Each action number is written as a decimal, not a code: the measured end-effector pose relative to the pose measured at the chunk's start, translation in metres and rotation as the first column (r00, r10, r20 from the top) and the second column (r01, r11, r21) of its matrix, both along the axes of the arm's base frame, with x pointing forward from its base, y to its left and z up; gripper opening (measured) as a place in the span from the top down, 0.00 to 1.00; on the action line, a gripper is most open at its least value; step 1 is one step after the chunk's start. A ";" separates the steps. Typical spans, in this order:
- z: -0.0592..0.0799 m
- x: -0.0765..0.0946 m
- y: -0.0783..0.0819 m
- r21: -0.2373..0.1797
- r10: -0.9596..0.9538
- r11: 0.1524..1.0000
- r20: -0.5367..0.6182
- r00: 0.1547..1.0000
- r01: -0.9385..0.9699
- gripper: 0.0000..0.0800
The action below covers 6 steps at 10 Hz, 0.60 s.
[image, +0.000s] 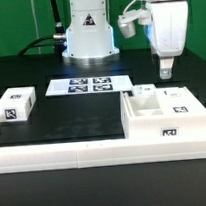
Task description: Assemble cabinet
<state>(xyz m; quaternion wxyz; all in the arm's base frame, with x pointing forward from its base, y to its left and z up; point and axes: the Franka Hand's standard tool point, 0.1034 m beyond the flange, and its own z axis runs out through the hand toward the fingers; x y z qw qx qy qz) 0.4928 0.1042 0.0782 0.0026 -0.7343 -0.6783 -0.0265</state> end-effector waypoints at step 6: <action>-0.030 -0.066 -0.001 -0.006 -0.041 0.999 -0.065 0.997 0.041 0.00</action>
Offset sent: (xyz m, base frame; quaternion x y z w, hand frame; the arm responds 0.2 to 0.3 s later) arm -0.0368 0.0048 -0.0065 -0.0017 0.0079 0.0033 1.0000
